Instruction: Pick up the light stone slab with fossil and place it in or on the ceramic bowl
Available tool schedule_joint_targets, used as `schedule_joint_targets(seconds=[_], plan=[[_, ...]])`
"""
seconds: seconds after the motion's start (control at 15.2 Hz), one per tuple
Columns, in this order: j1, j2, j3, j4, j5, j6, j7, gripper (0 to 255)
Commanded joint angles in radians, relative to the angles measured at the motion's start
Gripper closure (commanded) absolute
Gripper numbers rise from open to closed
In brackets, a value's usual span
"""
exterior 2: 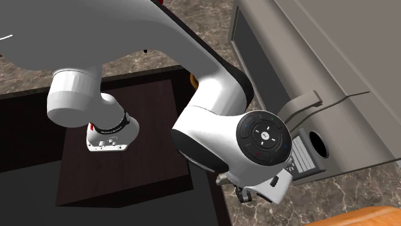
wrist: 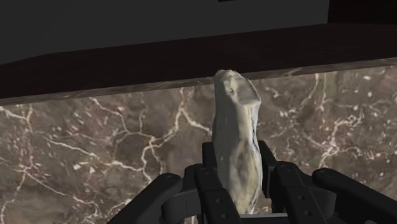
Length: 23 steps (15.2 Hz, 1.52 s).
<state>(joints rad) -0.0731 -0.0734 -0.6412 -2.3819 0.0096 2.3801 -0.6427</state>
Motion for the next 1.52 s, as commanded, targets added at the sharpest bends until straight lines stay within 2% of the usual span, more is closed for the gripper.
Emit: schedule_joint_targets(seconds=[0.0, 0.66, 1.45], plan=[[0.000, -0.003, 0.001, -0.008, -0.005, 0.000, 0.005, 255], [-0.010, -0.099, 0.022, 0.054, -0.075, -0.141, 0.063, 255], [-0.016, -0.174, 0.051, 0.157, -0.112, -0.310, 0.099, 255]])
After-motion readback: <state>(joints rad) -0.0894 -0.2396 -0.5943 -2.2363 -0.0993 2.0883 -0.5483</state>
